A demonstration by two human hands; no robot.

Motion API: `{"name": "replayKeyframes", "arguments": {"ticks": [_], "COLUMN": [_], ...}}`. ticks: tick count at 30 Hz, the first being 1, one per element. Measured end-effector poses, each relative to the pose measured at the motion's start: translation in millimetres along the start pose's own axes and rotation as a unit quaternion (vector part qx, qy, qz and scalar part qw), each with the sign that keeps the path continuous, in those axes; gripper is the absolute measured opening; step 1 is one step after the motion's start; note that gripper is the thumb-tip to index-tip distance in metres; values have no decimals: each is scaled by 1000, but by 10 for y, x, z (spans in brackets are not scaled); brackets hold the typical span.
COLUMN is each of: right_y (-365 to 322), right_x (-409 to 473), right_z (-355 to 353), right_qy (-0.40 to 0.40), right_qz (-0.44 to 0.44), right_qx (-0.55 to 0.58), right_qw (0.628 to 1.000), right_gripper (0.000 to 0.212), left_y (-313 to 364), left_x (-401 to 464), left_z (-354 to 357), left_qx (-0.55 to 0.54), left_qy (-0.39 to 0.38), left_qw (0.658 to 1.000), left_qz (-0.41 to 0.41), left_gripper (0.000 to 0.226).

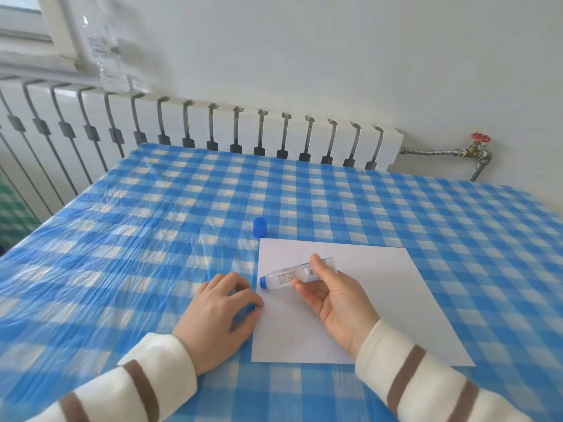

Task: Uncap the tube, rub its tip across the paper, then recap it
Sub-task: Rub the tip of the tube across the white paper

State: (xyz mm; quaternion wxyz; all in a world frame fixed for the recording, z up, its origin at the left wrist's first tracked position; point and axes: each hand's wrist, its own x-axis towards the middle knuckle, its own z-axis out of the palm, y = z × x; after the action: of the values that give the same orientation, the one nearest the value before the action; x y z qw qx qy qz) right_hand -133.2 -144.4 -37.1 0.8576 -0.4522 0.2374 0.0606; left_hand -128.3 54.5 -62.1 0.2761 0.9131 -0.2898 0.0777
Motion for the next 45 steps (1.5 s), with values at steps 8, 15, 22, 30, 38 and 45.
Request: {"name": "replayKeyframes", "arguments": {"ticks": [8,15,22,30,38,45], "right_y": [-83,-157,-424,-499,-456,-562], "right_x": [4,-4,-87,-139,-121,-168], "right_z": [-173,-289,-680,-897,-971,-1149], "right_qy": [8,21,84,92,72,105], "right_qz": [-20,-28,-55,-50,-48,-64], "right_qx": [5,33,53,51,42,51], "right_qw": [1000,999,994,993,995,991], "right_gripper": [32,35,39,42,40,43], "left_y": [-5,23,0,25,35,29], "left_x": [-6,3,22,93,96,87], "left_z": [12,2,18,26,43,73], "left_qx": [1,1,0,2,11,10], "left_qy": [2,8,8,12,27,41], "left_qw": [1000,1000,1000,1000,1000,999], "left_qz": [1,6,1,-4,-6,-2], "left_gripper": [30,33,7,5,4,2]}}
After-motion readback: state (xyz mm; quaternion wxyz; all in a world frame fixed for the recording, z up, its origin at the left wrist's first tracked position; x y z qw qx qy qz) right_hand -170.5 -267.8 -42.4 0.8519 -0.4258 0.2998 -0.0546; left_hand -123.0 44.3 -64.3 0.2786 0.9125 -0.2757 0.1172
